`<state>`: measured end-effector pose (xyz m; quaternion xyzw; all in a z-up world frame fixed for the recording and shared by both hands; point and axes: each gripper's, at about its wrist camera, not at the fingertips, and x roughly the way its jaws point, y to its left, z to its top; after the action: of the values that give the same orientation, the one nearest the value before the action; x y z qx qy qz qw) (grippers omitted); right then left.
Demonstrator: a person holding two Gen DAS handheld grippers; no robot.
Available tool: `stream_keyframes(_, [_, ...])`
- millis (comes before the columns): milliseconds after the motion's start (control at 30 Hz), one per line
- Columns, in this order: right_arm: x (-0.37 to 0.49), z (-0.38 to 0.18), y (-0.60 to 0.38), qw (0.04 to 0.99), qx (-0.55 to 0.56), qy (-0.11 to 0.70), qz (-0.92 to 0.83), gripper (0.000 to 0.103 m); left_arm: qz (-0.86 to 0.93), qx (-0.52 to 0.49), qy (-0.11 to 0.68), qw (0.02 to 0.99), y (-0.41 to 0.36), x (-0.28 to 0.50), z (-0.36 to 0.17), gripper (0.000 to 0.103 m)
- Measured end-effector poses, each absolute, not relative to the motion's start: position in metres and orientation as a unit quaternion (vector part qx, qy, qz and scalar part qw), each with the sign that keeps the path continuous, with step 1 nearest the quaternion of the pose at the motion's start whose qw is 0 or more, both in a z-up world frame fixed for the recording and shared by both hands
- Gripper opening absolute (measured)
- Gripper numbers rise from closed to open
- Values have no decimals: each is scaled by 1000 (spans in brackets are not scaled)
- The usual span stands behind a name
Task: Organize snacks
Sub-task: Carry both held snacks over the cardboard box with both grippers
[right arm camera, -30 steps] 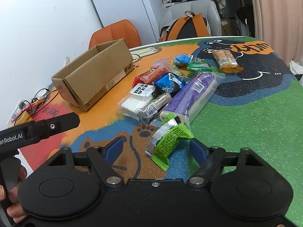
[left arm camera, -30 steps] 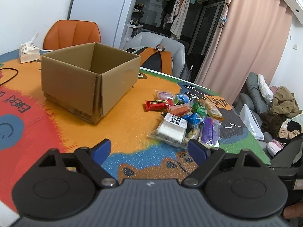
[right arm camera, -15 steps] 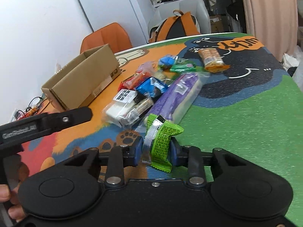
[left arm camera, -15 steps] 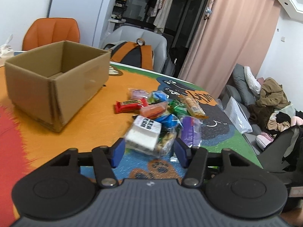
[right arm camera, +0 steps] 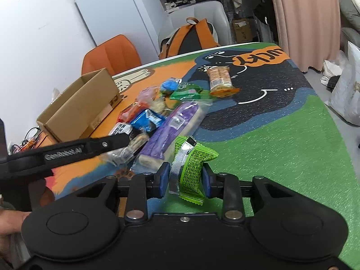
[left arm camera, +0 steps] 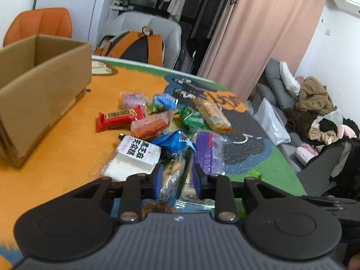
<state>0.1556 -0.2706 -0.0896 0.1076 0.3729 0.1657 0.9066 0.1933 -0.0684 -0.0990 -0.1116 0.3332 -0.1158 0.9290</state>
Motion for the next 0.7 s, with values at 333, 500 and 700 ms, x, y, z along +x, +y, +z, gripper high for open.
stream_keyframes(333, [170,-92,-275,906,106,379,155,32,-113,-87,363,921,-78,211,-118,27])
stream_keyframes(500, [171,-94,-273,905,104,384,151,32,-115,-86,368,919,-79,207,-117,17])
stream_keyframes(700, [165,-84,-272,908,104,374,156,32,-123,-89,346,926,-77,191,-97,17])
